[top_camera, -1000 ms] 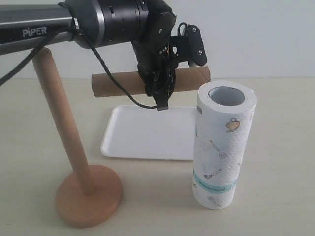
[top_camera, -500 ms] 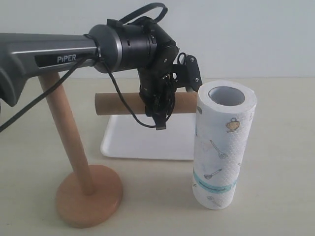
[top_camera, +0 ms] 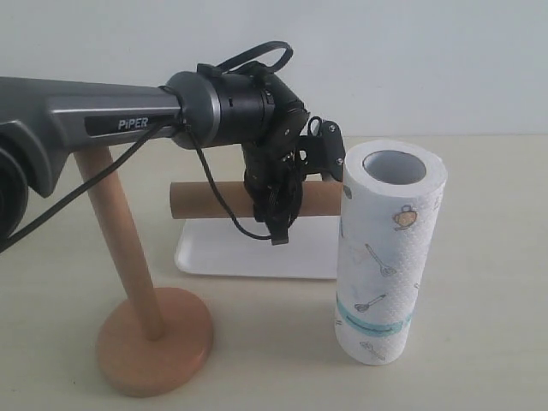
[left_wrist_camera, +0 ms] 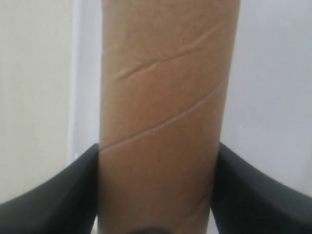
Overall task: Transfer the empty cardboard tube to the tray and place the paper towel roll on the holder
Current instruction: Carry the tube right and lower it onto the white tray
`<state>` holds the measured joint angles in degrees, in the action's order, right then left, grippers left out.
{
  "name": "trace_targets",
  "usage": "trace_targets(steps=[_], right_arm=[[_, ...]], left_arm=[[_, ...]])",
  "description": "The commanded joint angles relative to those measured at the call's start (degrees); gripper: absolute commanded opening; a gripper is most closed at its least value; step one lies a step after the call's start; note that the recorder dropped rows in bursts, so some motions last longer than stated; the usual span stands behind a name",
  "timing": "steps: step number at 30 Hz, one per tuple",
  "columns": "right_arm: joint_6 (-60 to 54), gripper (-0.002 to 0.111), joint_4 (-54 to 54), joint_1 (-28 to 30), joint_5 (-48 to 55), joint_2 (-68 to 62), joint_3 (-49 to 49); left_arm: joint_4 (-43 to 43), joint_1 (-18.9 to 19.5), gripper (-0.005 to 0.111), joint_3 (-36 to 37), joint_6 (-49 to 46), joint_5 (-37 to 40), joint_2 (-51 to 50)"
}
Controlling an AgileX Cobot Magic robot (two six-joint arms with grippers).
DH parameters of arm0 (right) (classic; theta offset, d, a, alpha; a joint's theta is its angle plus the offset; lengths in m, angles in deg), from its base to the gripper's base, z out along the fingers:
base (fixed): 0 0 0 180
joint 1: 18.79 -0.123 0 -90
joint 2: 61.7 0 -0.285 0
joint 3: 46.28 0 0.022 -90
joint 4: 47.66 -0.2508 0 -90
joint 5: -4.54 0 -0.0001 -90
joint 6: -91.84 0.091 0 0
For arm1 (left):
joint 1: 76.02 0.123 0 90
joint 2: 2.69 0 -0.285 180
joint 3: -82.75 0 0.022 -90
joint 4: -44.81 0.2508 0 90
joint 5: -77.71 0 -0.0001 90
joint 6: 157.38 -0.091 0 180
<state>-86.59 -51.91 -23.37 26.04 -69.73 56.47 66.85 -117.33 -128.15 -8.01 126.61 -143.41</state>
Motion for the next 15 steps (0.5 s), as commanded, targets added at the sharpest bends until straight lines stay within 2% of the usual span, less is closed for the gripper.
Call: trace_targets(steps=[1, 5, 7, 15], right_arm=[[-0.24, 0.0, 0.14, -0.07, -0.28, 0.24, 0.03], [-0.24, 0.0, 0.14, -0.07, -0.28, 0.24, 0.03], [-0.24, 0.0, 0.14, -0.07, -0.28, 0.24, 0.03], [-0.24, 0.0, 0.14, -0.07, -0.28, 0.24, 0.03]], left_arm=[[-1.52, 0.2, 0.004, 0.59, 0.15, -1.9, 0.34], [-4.57, 0.2, 0.005, 0.59, 0.15, -1.9, 0.25], [-4.7, 0.2, 0.011, 0.59, 0.15, -1.9, 0.23], [-4.7, 0.2, 0.055, 0.67, 0.15, -0.95, -0.57]])
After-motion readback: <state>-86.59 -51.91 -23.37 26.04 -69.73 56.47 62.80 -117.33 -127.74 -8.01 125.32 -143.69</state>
